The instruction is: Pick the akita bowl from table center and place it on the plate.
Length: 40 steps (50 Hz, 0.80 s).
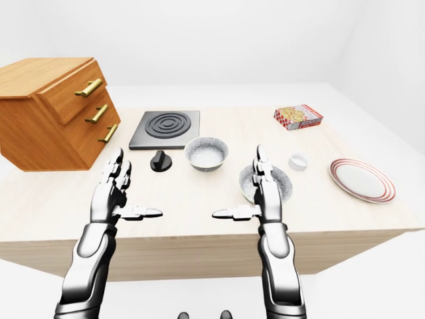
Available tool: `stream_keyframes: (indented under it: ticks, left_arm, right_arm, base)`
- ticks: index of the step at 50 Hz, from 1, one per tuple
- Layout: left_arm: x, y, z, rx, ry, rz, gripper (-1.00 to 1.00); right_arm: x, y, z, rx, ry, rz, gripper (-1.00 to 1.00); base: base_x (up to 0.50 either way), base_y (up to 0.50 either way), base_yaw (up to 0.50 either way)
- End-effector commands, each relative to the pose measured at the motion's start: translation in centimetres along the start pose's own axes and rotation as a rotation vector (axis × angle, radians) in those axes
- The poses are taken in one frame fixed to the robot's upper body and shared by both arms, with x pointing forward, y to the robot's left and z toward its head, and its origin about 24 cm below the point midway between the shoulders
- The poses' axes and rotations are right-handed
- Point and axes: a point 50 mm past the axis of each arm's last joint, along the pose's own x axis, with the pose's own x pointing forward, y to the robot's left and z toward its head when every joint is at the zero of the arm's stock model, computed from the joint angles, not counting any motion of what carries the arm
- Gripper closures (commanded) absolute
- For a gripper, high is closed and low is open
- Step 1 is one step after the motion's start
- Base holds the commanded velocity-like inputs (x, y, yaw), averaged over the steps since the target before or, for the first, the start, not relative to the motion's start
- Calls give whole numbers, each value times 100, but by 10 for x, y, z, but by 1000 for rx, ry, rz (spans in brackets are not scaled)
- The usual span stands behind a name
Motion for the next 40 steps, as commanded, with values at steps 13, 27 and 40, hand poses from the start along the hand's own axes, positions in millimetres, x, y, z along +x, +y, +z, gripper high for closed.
stream_keyframes:
  ticks: [13,27,40]
  left_arm:
    - [0,4,17,7,-72,3,-100]
    - [-1,4,15,8,-65,1,-100]
    - [-1,4,12,7,-52,6,-100]
  right_arm:
    - [0,1,11,-13,-45,3,-100]
    - [-4,-3,13,5,-54,1,-100]
    - [-11,-4,8,14,-27,4,-100]
  base:
    - [-3,-50,0]
    - [2,-50,0]
    - [19,-50,0]
